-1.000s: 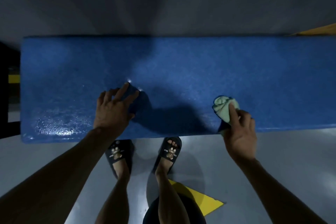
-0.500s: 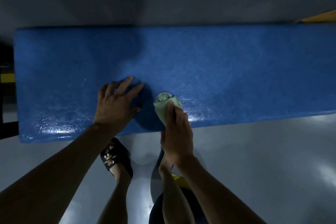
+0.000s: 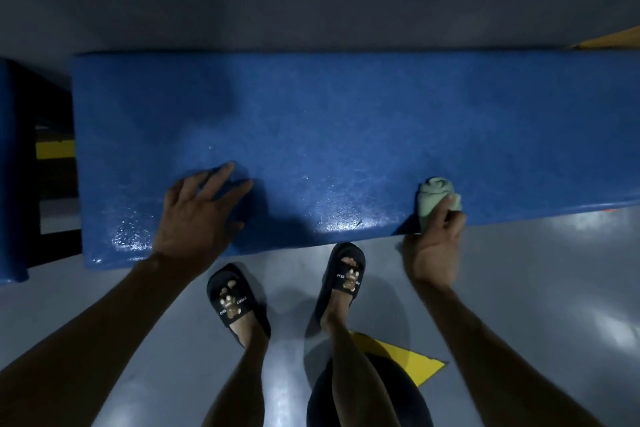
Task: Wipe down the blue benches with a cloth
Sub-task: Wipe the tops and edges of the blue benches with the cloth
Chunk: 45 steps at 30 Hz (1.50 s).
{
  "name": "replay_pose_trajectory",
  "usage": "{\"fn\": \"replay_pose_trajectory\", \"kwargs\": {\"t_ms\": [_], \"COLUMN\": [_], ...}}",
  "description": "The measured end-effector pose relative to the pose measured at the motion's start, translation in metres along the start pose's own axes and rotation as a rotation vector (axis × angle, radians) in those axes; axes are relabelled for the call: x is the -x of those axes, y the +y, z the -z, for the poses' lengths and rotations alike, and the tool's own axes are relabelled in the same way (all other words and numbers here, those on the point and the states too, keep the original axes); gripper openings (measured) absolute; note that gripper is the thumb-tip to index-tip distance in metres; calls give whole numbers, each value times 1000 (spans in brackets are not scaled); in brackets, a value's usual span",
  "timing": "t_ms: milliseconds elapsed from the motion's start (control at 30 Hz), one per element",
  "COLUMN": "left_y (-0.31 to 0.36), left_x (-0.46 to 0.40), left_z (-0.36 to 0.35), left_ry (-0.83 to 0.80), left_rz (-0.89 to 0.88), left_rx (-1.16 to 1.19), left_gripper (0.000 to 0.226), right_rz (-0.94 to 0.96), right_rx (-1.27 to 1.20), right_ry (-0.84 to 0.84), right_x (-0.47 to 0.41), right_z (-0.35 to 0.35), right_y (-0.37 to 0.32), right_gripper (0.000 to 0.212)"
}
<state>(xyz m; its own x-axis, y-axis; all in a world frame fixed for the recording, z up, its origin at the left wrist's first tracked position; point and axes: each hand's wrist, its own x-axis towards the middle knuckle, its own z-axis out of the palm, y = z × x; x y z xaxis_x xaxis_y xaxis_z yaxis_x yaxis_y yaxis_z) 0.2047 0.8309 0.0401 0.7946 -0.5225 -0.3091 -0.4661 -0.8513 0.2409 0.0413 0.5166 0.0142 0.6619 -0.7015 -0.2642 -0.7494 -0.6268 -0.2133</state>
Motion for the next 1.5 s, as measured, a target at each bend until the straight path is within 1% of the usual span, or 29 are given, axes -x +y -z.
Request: {"fn": "replay_pose_trajectory", "kwargs": {"t_ms": [100, 200, 300, 367, 400, 433, 500, 567, 633, 733, 767, 867, 933, 1000, 1033, 1067, 1133, 1200, 1267, 1333, 1367, 1433, 1500], "left_y": [-4, -6, -8, -9, -10, -11, -12, -13, -13, -14, -14, -17, -23, -34, -42, -50, -68, -78, -80, -78, -77, -76, -77], "left_x": [-4, -7, -6, -6, -6, -6, -5, -5, -5, -5, -5, -6, -4, -1, 1, 3, 7, 9, 11, 11, 11, 11, 11], "left_z": [-1, 0, -1, -1, -1, -1, -2, -3, -4, -5, -3, 2, 6, 10, 13, 15, 19, 20, 19, 16, 16, 16, 19], "left_ry": [6, 7, 10, 4, 4, 5, 0, -9, -25, -28, -30, -39, -24, 20, 42, 54, 28, -35, -82, -87, -84, -82, -76], "left_rz": [-7, -5, -12, -16, -18, -20, -25, -28, -39, -50, -51, -65, -99, -111, -107, -94, -41, 11, 31, 37, 43, 50, 42], "left_rx": [5, 16, 23, 27, 29, 32, 37, 34, 18, 20, 25, 17, 25, 37, 27, 6, -37, -70, -98, -96, -87, -75, -83], "left_gripper": [67, 67, 66, 66, 67, 67, 66, 66, 67, 68, 69, 69, 72, 76, 79, 83, 89, 90, 89, 87, 86, 85, 86], "right_rz": [49, 228, 469, 588, 591, 537, 313, 115, 39, 77, 126, 355, 450, 533, 540, 499, 306, 94, -6, 2, 40, 194, 399], "right_rx": [-47, -31, 30, 116, 168, 204, 162, 94, 65, -4, -40, -100, -81, -37, -21, -19, -36, -39, -25, -41, -64, -104, -99], "right_ry": [15, -62, -149, -158, -148, -139, -103, -50, -12, -7, -31, -135, -187, -203, -204, -191, -100, 7, 29, 22, 12, -35, -95], "right_x": [31, 60, 68, 52, 41, 30, 11, 5, 11, 42, 59, 110, 118, 106, 97, 85, 57, 34, 31, 47, 62, 94, 118], "right_z": [-28, -44, -44, -34, -26, -16, 3, 13, 7, -23, -35, -64, -66, -55, -46, -36, -16, 0, -4, -24, -37, -62, -76], "right_y": [-59, -103, -114, -95, -80, -63, -26, -8, -20, -76, -100, -160, -170, -151, -135, -115, -75, -47, -51, -85, -109, -162, -201], "right_gripper": [83, 84, 83, 86, 89, 94, 98, 94, 90, 87, 86, 83, 82, 82, 82, 82, 82, 79, 77, 78, 78, 75, 71]}}
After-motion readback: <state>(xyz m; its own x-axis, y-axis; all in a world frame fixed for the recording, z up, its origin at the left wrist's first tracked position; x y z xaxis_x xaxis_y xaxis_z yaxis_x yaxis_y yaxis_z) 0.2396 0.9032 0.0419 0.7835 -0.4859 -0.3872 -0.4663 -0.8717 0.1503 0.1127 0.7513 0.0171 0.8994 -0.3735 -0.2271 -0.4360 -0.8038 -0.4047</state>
